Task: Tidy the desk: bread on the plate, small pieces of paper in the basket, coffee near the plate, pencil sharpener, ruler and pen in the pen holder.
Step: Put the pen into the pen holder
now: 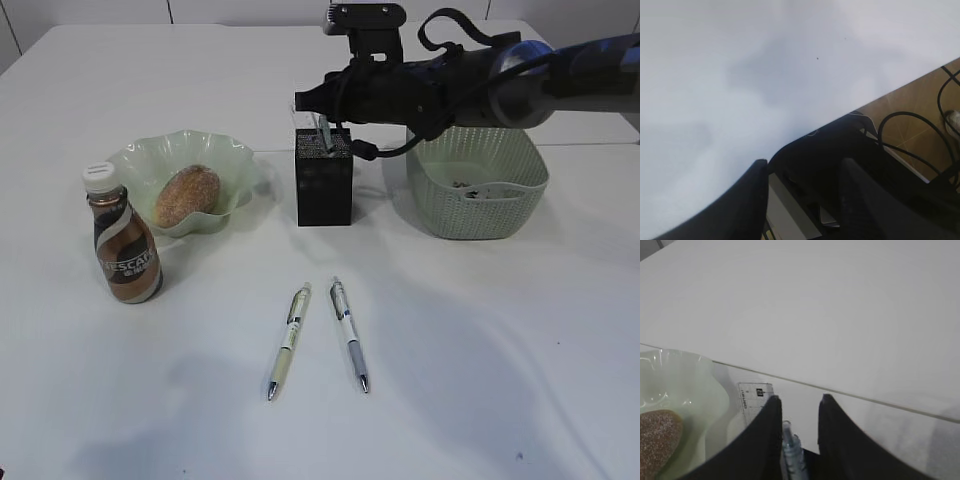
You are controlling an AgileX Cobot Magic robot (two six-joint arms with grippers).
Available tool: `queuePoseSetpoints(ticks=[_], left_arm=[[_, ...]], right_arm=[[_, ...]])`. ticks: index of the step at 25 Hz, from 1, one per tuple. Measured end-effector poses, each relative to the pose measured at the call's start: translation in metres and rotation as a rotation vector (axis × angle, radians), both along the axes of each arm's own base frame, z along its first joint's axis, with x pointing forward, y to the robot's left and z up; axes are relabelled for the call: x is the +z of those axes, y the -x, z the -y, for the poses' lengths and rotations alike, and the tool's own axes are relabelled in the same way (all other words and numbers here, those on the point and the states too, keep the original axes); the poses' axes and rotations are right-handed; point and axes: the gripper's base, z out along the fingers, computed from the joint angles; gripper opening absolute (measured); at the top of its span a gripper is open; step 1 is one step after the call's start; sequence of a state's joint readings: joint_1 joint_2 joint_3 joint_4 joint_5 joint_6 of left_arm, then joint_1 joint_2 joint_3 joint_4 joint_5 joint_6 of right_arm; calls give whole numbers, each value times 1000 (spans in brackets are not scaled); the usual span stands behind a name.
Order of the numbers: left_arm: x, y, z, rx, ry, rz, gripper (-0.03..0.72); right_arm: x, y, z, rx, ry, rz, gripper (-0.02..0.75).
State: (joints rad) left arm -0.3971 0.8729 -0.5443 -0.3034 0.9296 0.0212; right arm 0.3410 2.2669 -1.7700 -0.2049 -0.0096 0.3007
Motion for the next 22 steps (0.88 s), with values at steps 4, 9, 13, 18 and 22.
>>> queuePoseSetpoints(ticks=[4, 9, 13, 18, 22], left_arm=[[0, 0, 0, 1, 1, 2, 328], [0, 0, 0, 1, 1, 3, 328], [0, 0, 0, 1, 1, 4, 328], [0, 0, 0, 1, 1, 4, 328], [0, 0, 0, 1, 1, 4, 328]], right_arm=[[-2, 1, 1, -3, 10, -16, 292], [2, 1, 1, -3, 11, -14, 321], [33, 8, 4, -9, 2, 16, 323], [66, 22, 12, -37, 28, -27, 321], [86, 40, 22, -80, 84, -156, 321]])
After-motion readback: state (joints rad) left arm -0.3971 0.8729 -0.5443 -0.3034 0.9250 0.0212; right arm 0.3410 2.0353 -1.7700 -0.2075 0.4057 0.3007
